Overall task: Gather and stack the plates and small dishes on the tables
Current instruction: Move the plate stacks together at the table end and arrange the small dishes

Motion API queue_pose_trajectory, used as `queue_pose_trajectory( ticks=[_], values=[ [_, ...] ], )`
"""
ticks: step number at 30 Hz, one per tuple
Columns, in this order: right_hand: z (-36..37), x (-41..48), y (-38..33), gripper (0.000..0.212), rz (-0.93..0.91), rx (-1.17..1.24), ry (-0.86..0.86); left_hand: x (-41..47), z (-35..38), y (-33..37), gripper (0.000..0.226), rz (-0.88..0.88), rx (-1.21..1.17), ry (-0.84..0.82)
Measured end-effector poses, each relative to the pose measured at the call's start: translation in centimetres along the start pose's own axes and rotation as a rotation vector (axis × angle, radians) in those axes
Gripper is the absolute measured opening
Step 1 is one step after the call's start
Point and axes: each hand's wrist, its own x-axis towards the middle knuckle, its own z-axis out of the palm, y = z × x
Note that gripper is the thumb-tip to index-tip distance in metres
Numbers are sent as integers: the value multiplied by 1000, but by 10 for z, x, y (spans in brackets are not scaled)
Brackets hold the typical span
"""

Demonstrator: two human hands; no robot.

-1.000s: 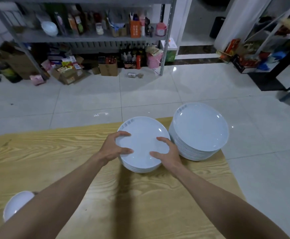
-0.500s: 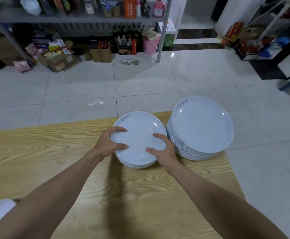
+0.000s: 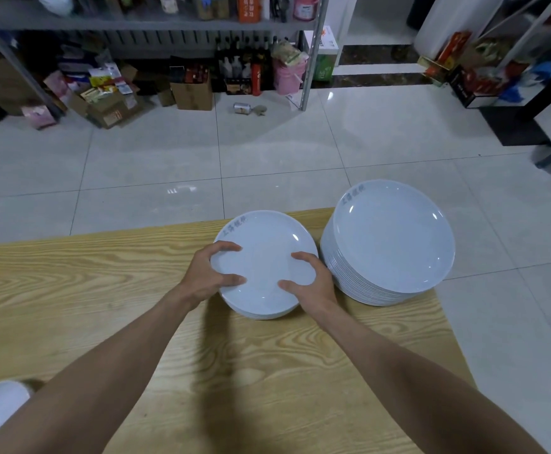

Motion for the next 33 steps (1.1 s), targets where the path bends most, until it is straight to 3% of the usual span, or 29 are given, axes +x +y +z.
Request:
queue_pose_trajectory(
  ticks=[9,14,19,21,26,33],
  values=[
    [-6,1,-2,56,-2,-144,-80,-1,-1,2,60,6,164,1],
    [-9,-21,-6,78,-45,-495,-74,-24,-7,14,57,83,574,86],
    [0,-56,-17,78,-271,-1047,15,-68,-24,36,85,131,1036,139],
    [10,-71,-29,76,-353,-1160,-6,-87,-30,44,76,158,1176,187],
    [49,-113,-57,73,-445,-1283,-94,-147,-52,52,68,196,1307,311],
    [142,-206,-66,74,-547,-1298,-127,-260,-136,22,67,140,1288,429]
  ],
)
